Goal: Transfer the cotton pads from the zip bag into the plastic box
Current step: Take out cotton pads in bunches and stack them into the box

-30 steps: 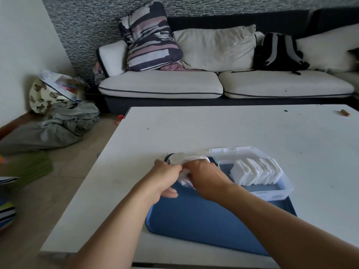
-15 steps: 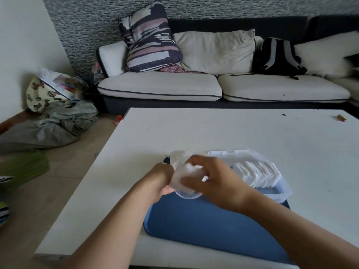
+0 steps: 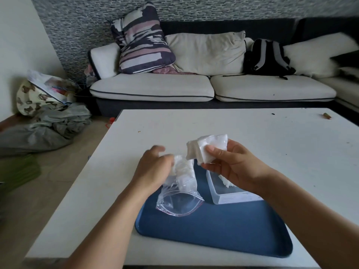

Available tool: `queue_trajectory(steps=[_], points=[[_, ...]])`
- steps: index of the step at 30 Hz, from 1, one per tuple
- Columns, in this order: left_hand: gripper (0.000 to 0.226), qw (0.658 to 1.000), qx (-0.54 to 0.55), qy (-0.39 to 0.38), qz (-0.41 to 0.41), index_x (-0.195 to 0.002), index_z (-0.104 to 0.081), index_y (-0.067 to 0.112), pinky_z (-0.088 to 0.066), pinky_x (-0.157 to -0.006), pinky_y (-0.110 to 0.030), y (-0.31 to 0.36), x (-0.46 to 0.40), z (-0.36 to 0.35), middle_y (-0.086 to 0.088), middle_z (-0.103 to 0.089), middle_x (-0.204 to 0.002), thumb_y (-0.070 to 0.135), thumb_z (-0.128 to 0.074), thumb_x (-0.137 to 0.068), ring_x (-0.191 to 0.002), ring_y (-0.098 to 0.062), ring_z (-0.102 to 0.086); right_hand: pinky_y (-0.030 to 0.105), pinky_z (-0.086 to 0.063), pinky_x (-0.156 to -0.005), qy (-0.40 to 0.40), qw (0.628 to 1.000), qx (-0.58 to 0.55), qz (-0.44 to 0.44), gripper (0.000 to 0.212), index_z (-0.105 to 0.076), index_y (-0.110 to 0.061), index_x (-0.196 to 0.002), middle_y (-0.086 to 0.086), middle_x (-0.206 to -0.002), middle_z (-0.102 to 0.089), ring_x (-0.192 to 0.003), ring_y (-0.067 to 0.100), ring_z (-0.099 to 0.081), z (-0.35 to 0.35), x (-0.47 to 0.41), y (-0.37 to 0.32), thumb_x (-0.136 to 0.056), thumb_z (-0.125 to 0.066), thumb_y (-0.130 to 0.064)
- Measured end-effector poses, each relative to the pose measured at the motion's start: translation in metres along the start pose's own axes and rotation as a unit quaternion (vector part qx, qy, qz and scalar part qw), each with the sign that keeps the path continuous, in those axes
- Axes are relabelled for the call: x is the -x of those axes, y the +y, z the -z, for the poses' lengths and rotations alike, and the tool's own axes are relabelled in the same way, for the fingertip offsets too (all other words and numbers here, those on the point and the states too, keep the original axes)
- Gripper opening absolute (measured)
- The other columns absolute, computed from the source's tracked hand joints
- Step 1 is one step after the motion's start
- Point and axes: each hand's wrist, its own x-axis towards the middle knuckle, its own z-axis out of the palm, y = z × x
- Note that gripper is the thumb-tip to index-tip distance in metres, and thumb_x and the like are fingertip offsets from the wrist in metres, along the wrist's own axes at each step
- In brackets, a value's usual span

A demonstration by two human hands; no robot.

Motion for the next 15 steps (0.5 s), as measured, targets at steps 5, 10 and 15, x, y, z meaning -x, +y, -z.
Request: queue_trajectory(steps=[5, 10, 15], points=[[0.037, 0.956, 0.233, -0.062, -0.169, -0.113, -0.070, 0.027, -0.055, -0.099, -0.041, 0.019, 0.020, -0.007, 0.016, -0.073, -0.108, 0.039, -0.064, -0.078, -0.106, -0.004, -0.067, 0.035, -0.059, -0.088, -0.037, 0.997, 0.023, 0.068, 0.021, -0.062, -0.005, -0.094, 0.015, -0.094, -0.067, -0.094, 0.028, -0.069, -0.001, 0.000, 0.000, -0.075, -0.071, -0.002], [0.050, 0.938, 0.220, -0.106, -0.246, -0.112, -0.067, 0.026, -0.057, -0.084, -0.032, 0.014, 0.022, -0.008, -0.003, -0.075, -0.110, 0.044, -0.078, -0.067, -0.107, -0.022, -0.070, 0.037, -0.057, -0.090, -0.061, 0.981, 0.087, 0.163, 0.022, -0.075, -0.012, -0.085, 0.020, -0.102, -0.069, -0.098, 0.031, -0.067, -0.001, -0.001, 0.003, -0.066, -0.081, -0.002], [0.034, 0.931, 0.289, -0.148, -0.166, -0.106, -0.074, 0.026, -0.059, -0.085, -0.038, 0.019, 0.021, -0.015, -0.002, -0.074, -0.112, 0.050, -0.067, -0.083, -0.108, -0.024, -0.071, 0.034, -0.056, -0.086, -0.047, 0.959, 0.170, 0.222, 0.024, -0.074, 0.003, -0.093, 0.023, -0.111, -0.070, -0.099, 0.030, -0.068, -0.001, -0.001, 0.003, -0.071, -0.076, 0.014]])
